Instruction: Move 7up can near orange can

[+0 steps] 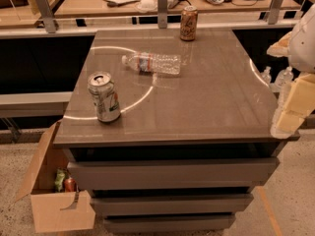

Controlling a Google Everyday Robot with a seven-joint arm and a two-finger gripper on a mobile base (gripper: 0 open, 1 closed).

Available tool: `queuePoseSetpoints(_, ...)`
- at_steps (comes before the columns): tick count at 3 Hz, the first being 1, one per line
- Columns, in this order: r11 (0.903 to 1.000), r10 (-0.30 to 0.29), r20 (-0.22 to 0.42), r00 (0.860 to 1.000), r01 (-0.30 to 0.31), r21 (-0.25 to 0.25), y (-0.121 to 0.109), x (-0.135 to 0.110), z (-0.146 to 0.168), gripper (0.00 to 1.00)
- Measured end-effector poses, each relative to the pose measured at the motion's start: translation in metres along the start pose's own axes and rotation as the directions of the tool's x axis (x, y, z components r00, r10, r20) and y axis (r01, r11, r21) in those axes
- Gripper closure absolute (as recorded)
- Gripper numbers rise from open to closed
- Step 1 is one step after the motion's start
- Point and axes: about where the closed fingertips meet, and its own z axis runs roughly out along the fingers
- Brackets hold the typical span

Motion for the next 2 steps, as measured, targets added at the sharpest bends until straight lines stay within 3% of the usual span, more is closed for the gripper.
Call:
queuePoseSetpoints(1, 1.0, 0.0, 0.0, 1.0, 0.0, 0.0, 0.0, 0.0, 0.0, 0.0)
queuePoseSetpoints(2, 0.9998, 0.021, 0.084, 0.996, -0.02, -0.007, 0.002, -0.004, 0.0026, 0.0)
